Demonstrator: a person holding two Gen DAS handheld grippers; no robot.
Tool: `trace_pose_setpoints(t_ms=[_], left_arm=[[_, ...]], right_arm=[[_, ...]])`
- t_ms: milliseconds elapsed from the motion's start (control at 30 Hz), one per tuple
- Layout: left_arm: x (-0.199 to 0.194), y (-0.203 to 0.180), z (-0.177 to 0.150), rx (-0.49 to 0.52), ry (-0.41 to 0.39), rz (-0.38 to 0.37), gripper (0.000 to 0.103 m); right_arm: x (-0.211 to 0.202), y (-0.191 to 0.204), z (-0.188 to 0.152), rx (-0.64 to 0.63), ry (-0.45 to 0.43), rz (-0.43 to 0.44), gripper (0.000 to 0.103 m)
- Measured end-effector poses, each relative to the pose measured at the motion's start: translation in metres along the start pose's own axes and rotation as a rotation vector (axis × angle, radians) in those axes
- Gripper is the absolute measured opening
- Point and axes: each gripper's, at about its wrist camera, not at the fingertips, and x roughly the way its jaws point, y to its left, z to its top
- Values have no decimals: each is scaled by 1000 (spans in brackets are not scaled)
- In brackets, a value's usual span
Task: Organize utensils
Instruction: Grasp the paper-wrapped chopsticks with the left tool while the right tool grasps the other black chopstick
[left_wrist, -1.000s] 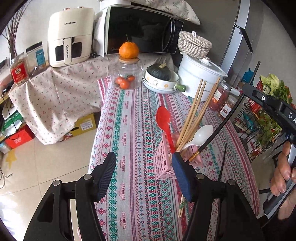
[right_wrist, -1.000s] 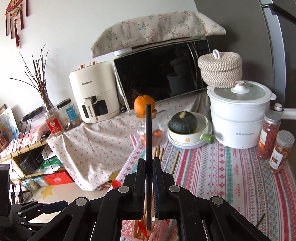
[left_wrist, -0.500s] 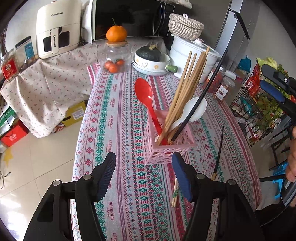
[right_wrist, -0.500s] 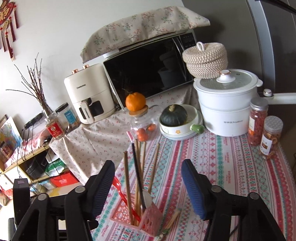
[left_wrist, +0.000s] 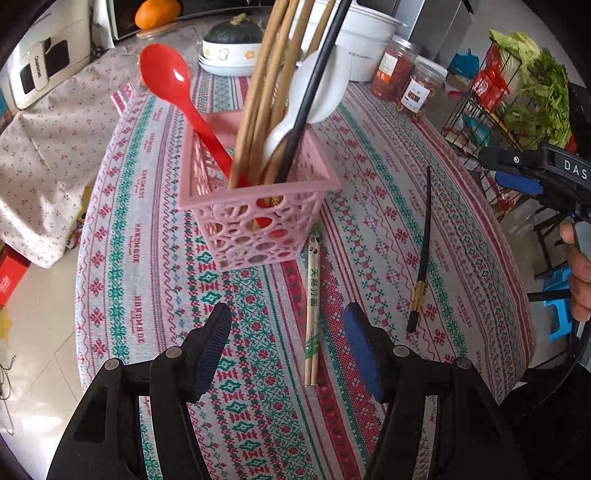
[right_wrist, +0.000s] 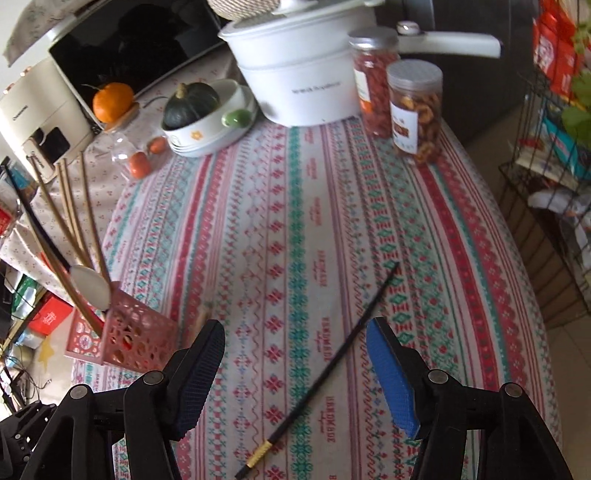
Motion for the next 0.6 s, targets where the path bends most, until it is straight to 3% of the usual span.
trace_pose_setpoints(t_ms=[167,300,467,500,600], left_arm=[[28,2,-2,-27,50,-44,65],[44,0,3,-48,54,-106,44],[57,-13,10,-2,18,-85,29],[59,-16,12,11,14,-79,21],[61,-22,12,38,26,-84,11]], right_arm=[[30,-19,-17,6,139,-46,69],[51,-24,-31,-42,230,-87,69],[64,-28,-33,-49,252,-74,69],[66,-26,-32,-55,248,-67,69],[75,-19,-32,-80,244,-57,69]])
